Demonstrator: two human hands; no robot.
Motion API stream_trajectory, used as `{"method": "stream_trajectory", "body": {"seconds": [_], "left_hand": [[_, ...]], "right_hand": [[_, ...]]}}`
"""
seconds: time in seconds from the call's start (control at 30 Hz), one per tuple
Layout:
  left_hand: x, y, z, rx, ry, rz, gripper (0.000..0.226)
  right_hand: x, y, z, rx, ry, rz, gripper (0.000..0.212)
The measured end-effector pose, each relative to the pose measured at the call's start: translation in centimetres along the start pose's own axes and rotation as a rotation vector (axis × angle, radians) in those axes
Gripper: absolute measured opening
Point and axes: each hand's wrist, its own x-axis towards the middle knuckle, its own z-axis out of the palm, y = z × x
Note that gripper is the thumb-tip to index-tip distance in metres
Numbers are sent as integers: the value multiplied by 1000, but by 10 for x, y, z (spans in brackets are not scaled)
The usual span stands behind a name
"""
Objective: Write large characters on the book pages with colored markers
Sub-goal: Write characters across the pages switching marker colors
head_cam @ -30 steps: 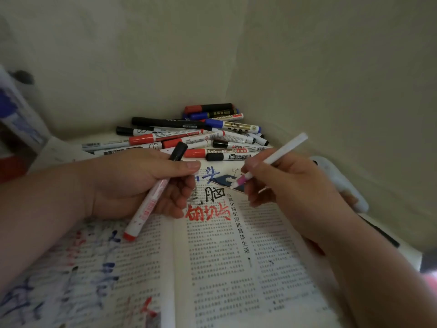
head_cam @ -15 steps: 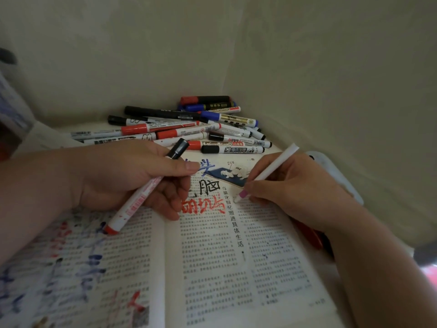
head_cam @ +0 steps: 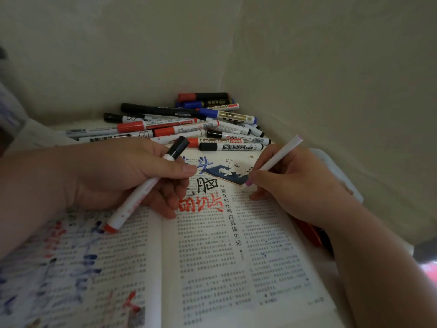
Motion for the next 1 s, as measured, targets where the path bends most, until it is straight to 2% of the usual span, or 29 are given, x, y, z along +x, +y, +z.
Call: {"method": "stream_trajectory", "body": {"seconds": [0.07,0.1,0.27,0.43,0.6,0.7,0.87,1.0], "left_hand": [[-3,4,4,-14,-20,17,25],[-4,5,5,-29,-25,14,19],[-4,7,6,-28,1,-6,8],[-6,8,5,0,-27,-13,10],[-6,8,7,-36,5,-21,27],[-6,9,8,-66,29,-34,22],[-6,10,9,-70,30,-29,33],[-9,9,10,-21,31,-2,27]], "right_hand": [[-1,0,1,-53,-7,-4,16],[-1,-1,0,-62,-18,-1,16],[-4,-5,-4,-50,-93,17,14],[0,-2,-1,-71,-22,25,15],[-2,-6,-3,-70,-43,38,21],[-4,-8,-4,-108,-73,12,20],[-3,-5,-2,-83,-30,2,19],[-3,-5,-4,-103,-65,-29,19]]}}
